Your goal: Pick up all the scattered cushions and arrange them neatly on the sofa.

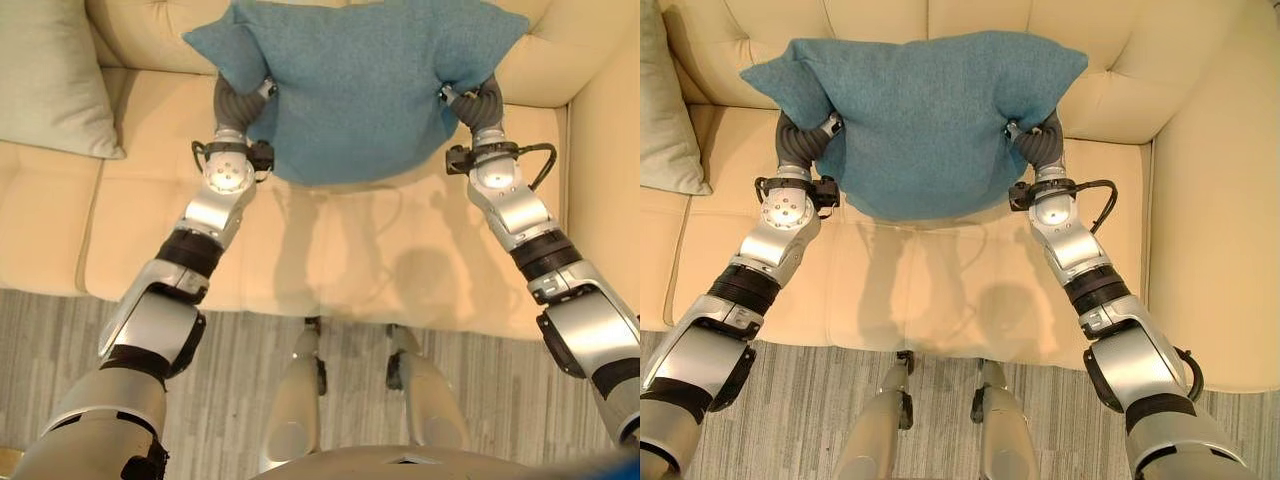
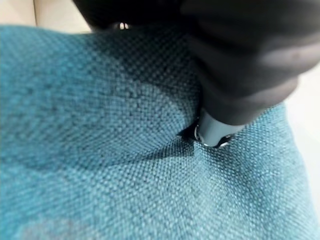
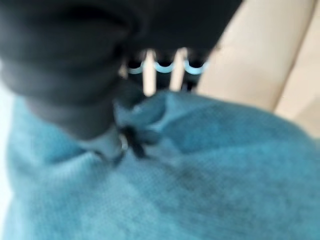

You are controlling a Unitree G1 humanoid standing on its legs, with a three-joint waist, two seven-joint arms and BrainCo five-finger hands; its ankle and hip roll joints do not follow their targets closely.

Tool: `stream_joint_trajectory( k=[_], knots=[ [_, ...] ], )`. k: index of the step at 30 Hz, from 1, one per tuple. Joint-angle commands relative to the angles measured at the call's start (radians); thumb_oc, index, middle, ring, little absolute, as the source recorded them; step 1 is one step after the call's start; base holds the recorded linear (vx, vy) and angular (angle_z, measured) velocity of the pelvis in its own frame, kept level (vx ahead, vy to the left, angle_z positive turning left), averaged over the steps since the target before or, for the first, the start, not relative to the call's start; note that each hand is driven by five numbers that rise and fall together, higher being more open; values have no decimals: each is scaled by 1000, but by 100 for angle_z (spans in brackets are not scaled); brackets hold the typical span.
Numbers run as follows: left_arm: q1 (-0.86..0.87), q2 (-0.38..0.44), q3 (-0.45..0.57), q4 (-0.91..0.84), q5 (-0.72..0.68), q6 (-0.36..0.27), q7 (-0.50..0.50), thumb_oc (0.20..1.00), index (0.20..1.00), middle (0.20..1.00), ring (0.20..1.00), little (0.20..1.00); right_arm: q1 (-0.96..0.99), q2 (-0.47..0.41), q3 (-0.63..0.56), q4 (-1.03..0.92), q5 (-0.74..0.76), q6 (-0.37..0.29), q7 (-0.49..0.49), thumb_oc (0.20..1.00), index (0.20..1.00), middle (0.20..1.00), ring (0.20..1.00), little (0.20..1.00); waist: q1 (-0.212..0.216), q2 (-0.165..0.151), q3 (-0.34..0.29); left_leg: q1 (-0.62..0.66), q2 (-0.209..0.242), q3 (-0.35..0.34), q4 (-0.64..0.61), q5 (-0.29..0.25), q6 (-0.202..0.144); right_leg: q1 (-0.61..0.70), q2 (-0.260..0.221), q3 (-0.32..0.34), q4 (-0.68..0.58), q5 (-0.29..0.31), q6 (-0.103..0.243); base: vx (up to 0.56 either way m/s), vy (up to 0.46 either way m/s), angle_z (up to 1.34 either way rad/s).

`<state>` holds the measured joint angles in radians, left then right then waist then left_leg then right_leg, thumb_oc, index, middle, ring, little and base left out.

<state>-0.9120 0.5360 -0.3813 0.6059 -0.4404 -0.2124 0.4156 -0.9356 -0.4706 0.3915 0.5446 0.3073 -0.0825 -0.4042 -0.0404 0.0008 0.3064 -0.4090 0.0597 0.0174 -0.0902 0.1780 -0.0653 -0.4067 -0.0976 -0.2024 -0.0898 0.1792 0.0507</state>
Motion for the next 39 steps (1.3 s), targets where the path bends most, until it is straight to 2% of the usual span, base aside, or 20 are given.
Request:
stream_joint_trajectory(
  k=[1, 10, 11, 12, 13, 14, 15, 16, 17, 23, 24, 25, 26, 27, 34, 36, 38, 39],
  knots=[
    [-86, -30, -16, -23, 40, -77, -10, 200, 200, 200, 200, 200, -100, 61, 38, -48, -39, -80, 4, 200, 200, 200, 200, 200, 11, -14, -53, 42, -14, 3, 62, -154, -33, -41, -34, 6, 127, -129, 49, -34, -12, -1],
    [-162, -8, -10, 100, 15, -67, 13, 200, 200, 200, 200, 200, -221, 40, 75, 113, -76, -38, -32, 200, 200, 200, 200, 200, 26, -22, -23, -29, -11, -9, 68, -129, -39, -111, -34, -7, 149, -124, 52, -12, -14, 1],
    [-180, 1, -13, 119, 22, -61, 16, 200, 200, 200, 200, 200, -242, 34, 85, 144, -78, -33, -32, 385, 385, 385, 385, 385, 30, -23, -19, -40, -11, -12, 70, -127, -39, -122, -34, -9, 152, -123, 53, 0, 0, 0],
    [-196, 10, -15, 137, 28, -56, 20, 592, 592, 592, 592, 592, -265, 26, 96, 167, -83, -26, -34, 642, 642, 642, 642, 642, 33, -25, -17, -49, -9, -15, 72, -126, -39, -129, -35, -11, 155, -124, 53, 67, -53, 3],
    [-234, 26, -23, 183, 26, -46, 29, 1000, 1000, 1000, 1000, 1000, -314, 8, 126, 222, -91, -9, -37, 1000, 1000, 1000, 1000, 1000, 40, -26, -18, -53, -3, -27, 77, -149, -42, -131, -30, -6, 162, -150, 60, -17, -36, 3],
    [-250, 33, -26, 194, 26, -46, 30, 1000, 1000, 1000, 1000, 1000, -334, 0, 133, 239, -89, -6, -37, 1000, 1000, 1000, 1000, 1000, 39, -29, -5, -72, -10, -27, 89, -127, -38, -146, -39, -14, 165, -126, 53, 0, 0, 0],
    [-266, 45, -29, 214, 34, -39, 34, 1000, 1000, 1000, 1000, 1000, -355, -4, 142, 268, -89, 2, -40, 1000, 1000, 1000, 1000, 1000, 42, -29, 0, -78, -9, -30, 95, -127, -37, -151, -39, -14, 168, -127, 53, -99, 15, 1],
    [-276, 55, -31, 227, 37, -34, 35, 1000, 1000, 1000, 1000, 1000, -367, -12, 151, 283, -92, 7, -39, 1000, 1000, 1000, 1000, 1000, 44, -29, 2, -82, -11, -33, 99, -127, -37, -152, -40, -14, 170, -127, 53, 82, -9, 5],
    [-287, 67, -33, 242, 39, -30, 34, 1000, 1000, 1000, 1000, 1000, -385, -21, 161, 298, -94, 13, -38, 1000, 1000, 1000, 1000, 1000, 48, -26, -2, -73, -5, -40, 98, -152, -41, -142, -32, -6, 172, -155, 59, 92, -13, 8],
    [-301, 146, -41, 294, 29, -24, -1, 1000, 1000, 1000, 1000, 1000, -420, -94, 189, 350, -114, 26, -35, 1000, 1000, 1000, 1000, 1000, 54, -28, -7, -68, -10, -42, 96, -153, -42, -133, -31, -9, 163, -154, 59, 11, 9, 4],
    [-295, 157, -39, 295, 28, -26, -7, 1000, 1000, 1000, 1000, 1000, -417, -109, 186, 354, -117, 26, -36, 1000, 1000, 1000, 1000, 1000, 52, -31, -2, -81, -18, -37, 102, -129, -37, -140, -40, -19, 161, -129, 53, -69, 29, 3],
    [-285, 172, -30, 300, 26, -25, -14, 1000, 1000, 1000, 1000, 1000, -410, -131, 179, 358, -120, 27, -37, 1000, 1000, 1000, 1000, 1000, 53, -31, -5, -77, -20, -38, 102, -131, -37, -135, -39, -20, 159, -130, 52, 21, 13, 3],
    [-273, 183, -23, 300, 25, -23, -17, 1000, 1000, 1000, 1000, 1000, -401, -145, 170, 358, -122, 25, -39, 1000, 1000, 1000, 1000, 1000, 55, -28, -15, -61, -14, -43, 95, -157, -41, -119, -31, -11, 156, -155, 59, 42, 13, 7],
    [-246, 213, 4, 306, 29, -19, -20, 1000, 1000, 1000, 1000, 1000, -375, -186, 138, 361, -126, 24, -52, 1000, 1000, 1000, 1000, 1000, 54, -33, -16, -62, -23, -37, 97, -137, -36, -113, -38, -21, 150, -131, 53, 41, 14, 12],
    [-142, 306, 109, 284, 32, -16, -12, 1000, 1000, 1000, 1000, 1000, -287, -325, 26, 356, -125, 22, -91, 1000, 1000, 1000, 1000, 1000, 59, -33, -39, -27, -27, -35, 95, -157, -28, -69, -36, -20, 135, -135, 51, 20, 21, 6],
    [41, 356, 207, 159, 66, -20, -39, 1000, 1000, 1000, 1000, 1000, -111, -413, -59, 300, -121, 10, -47, 1000, 1000, 1000, 1000, 1000, 60, -32, -64, 16, -26, -31, 87, -168, -25, -22, -36, -20, 121, -141, 49, 105, 37, 2],
    [335, 350, 330, -13, 129, -12, -102, 1000, 1000, 1000, 1000, 1000, 186, -437, -179, 152, -183, 6, 30, 1000, 1000, 1000, 1000, 1000, 55, -41, -92, 77, -22, -27, 79, -182, -21, 49, -34, -17, 107, -147, 50, 148, 4, 4],
    [411, 328, 357, -35, 144, -8, -117, 1000, 1000, 1000, 1000, 1000, 266, -427, -211, 134, -195, 3, 52, 1000, 1000, 1000, 1000, 1000, 53, -44, -99, 96, -21, -27, 76, -186, -20, 71, -35, -17, 102, -148, 52, 109, -8, 1]
  ],
)
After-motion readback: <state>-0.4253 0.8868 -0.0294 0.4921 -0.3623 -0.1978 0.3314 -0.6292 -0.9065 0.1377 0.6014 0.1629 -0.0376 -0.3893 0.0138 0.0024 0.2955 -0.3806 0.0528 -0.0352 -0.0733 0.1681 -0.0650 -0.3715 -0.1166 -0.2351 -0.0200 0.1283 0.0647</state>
